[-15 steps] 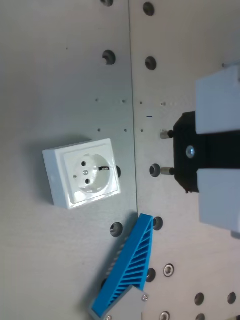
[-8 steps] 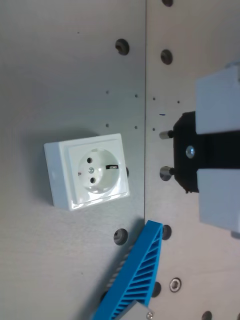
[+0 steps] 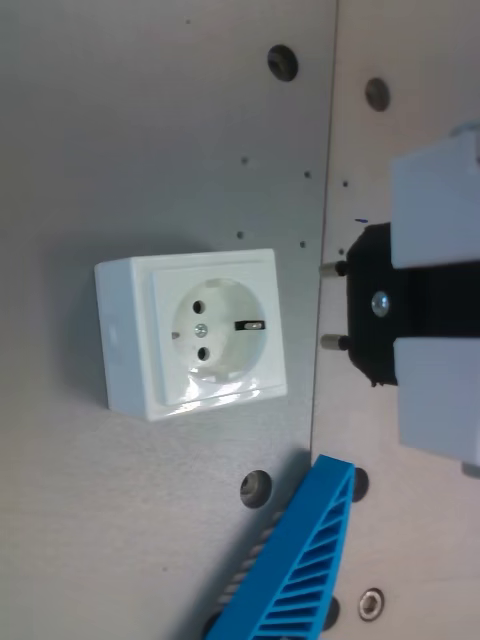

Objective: Move above the white socket

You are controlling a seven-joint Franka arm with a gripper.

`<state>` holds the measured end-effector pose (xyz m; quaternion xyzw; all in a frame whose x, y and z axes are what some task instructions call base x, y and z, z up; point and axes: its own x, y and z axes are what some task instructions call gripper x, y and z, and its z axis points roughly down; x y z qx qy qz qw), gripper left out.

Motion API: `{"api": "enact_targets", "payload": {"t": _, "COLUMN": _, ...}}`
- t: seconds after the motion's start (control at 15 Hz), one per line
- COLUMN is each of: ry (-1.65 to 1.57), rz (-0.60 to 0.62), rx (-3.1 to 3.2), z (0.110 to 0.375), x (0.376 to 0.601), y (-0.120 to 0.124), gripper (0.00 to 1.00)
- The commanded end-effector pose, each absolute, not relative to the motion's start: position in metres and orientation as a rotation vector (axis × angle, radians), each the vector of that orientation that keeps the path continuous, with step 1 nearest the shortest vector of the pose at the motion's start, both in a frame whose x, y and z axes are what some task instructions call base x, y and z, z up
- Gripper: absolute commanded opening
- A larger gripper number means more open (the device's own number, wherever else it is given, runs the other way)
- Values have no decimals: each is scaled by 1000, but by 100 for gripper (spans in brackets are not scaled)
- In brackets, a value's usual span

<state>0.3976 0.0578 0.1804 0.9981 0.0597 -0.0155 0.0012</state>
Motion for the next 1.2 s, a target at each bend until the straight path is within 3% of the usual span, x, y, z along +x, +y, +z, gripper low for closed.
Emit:
{"api": "enact_targets", "payload": {"t": 0.07, "ry": 336, "rz": 102, "rx": 3105, "z": 163, "x": 394, "y": 60, "gripper": 0}}
{"api": "enact_targets", "payload": {"t": 0.6, "ry": 361, "rz": 108, "rx": 3087, "z": 125, "x": 388, "y": 62, "gripper": 0}}
{"api": "enact_targets", "payload": {"t": 1.2, "ry": 353, "rz": 121, "rx": 3082, "z": 108, "x": 382, "y": 64, "gripper": 0}}
